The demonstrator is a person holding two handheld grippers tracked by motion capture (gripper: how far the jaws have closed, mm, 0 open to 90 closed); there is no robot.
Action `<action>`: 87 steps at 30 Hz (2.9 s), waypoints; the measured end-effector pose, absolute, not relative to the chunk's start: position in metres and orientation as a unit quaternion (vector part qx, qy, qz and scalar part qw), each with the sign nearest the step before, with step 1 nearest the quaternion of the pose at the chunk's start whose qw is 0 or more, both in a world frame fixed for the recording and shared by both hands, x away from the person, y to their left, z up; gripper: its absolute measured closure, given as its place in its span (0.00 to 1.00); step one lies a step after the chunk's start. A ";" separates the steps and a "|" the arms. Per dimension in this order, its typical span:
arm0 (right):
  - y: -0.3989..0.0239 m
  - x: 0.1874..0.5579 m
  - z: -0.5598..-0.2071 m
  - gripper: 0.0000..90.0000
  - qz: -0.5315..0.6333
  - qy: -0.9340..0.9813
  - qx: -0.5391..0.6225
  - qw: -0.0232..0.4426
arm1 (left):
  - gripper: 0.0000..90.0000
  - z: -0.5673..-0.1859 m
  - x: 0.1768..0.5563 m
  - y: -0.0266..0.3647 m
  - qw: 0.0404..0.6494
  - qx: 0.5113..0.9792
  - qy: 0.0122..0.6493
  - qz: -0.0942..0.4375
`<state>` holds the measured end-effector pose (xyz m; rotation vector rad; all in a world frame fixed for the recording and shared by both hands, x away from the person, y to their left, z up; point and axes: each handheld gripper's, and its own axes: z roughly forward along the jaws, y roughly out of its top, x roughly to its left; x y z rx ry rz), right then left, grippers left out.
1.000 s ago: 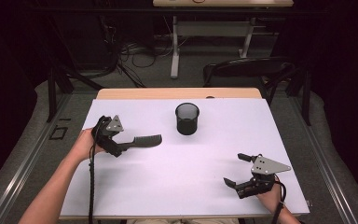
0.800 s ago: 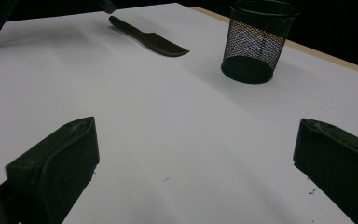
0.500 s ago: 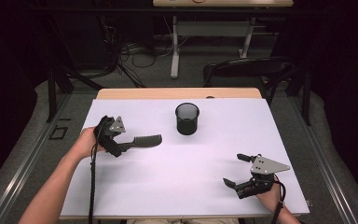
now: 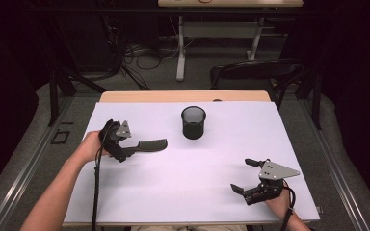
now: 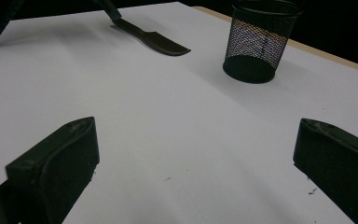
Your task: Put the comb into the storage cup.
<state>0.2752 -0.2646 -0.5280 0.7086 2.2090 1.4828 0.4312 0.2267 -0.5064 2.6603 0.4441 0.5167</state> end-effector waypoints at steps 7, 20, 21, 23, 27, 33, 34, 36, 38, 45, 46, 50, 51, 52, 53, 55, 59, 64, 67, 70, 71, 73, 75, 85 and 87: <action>-0.264 0.275 -0.528 0.00 0.528 0.788 0.252 0.190 | 0.00 -0.512 0.435 0.227 0.176 0.956 0.154 0.178; -0.264 0.276 -0.529 0.00 0.524 0.791 0.250 0.191 | 0.20 -0.520 0.443 0.221 0.139 0.969 0.133 0.158; -0.264 0.276 -0.529 0.00 0.525 0.791 0.250 0.190 | 0.24 -0.520 0.443 0.221 0.136 0.970 0.132 0.154; -0.264 0.276 -0.529 0.00 0.525 0.791 0.250 0.190 | 0.32 -0.521 0.444 0.220 0.126 0.973 0.128 0.147; -0.265 0.276 -0.529 0.00 0.526 0.790 0.252 0.188 | 0.46 -0.521 0.445 0.218 0.124 0.977 0.115 0.132; -0.264 0.276 -0.529 0.00 0.525 0.791 0.252 0.189 | 0.62 -0.523 0.449 0.213 0.107 0.983 0.098 0.112; -0.265 0.276 -0.529 0.00 0.525 0.791 0.251 0.190 | 0.65 -0.523 0.449 0.213 0.106 0.984 0.095 0.108; -0.265 0.275 -0.528 0.00 0.526 0.790 0.251 0.190 | 0.69 -0.524 0.450 0.211 0.105 0.985 0.092 0.104; -0.264 0.275 -0.529 0.00 0.527 0.790 0.251 0.190 | 0.72 -0.525 0.452 0.210 0.102 0.986 0.090 0.095; -0.265 0.276 -0.529 0.00 0.525 0.791 0.253 0.185 | 0.78 -0.526 0.459 0.204 0.090 0.990 0.082 0.074; -0.265 0.276 -0.529 0.00 0.525 0.791 0.252 0.187 | 0.78 -0.525 0.461 0.204 0.090 0.990 0.084 0.069; -0.265 0.276 -0.529 0.00 0.524 0.792 0.251 0.187 | 0.79 -0.525 0.462 0.203 0.084 0.991 0.082 0.064; -0.265 0.276 -0.529 0.00 0.524 0.792 0.252 0.187 | 0.79 -0.525 0.462 0.203 0.085 0.991 0.082 0.064; -0.264 0.276 -0.529 0.00 0.524 0.792 0.252 0.187 | 0.79 -0.525 0.462 0.203 0.085 0.991 0.083 0.064; -0.264 0.276 -0.529 0.00 0.524 0.792 0.252 0.187 | 0.80 -0.525 0.462 0.204 0.086 0.991 0.084 0.064; -0.265 0.276 -0.529 0.00 0.523 0.792 0.252 0.188 | 0.80 -0.525 0.462 0.204 0.085 0.991 0.083 0.065; -0.265 0.276 -0.529 0.00 0.523 0.792 0.252 0.188 | 0.80 -0.523 0.460 0.207 0.092 0.989 0.090 0.073; -0.265 0.276 -0.529 0.00 0.523 0.792 0.252 0.188 | 0.80 -0.515 0.455 0.216 0.124 0.983 0.109 0.083; -0.265 0.276 -0.529 0.00 0.522 0.792 0.253 0.189 | 0.80 -0.510 0.452 0.220 0.142 0.979 0.116 0.091; -0.264 0.276 -0.529 0.00 0.522 0.792 0.253 0.188 | 0.80 -0.505 0.448 0.222 0.161 0.974 0.125 0.097; -0.264 0.276 -0.529 0.00 0.523 0.792 0.254 0.187 | 0.80 -0.503 0.446 0.223 0.168 0.973 0.125 0.098; -0.264 0.277 -0.530 0.00 0.522 0.792 0.255 0.186 | 0.80 -0.500 0.443 0.224 0.180 0.970 0.128 0.103; -0.264 0.277 -0.530 0.00 0.521 0.793 0.255 0.186 | 0.80 -0.497 0.441 0.224 0.193 0.967 0.130 0.105; -0.264 0.277 -0.530 0.00 0.520 0.793 0.256 0.187 | 0.80 -0.488 0.430 0.226 0.263 0.945 0.157 0.115; -0.265 0.277 -0.530 0.00 0.520 0.793 0.256 0.187 | 0.80 -0.486 0.428 0.227 0.280 0.939 0.163 0.116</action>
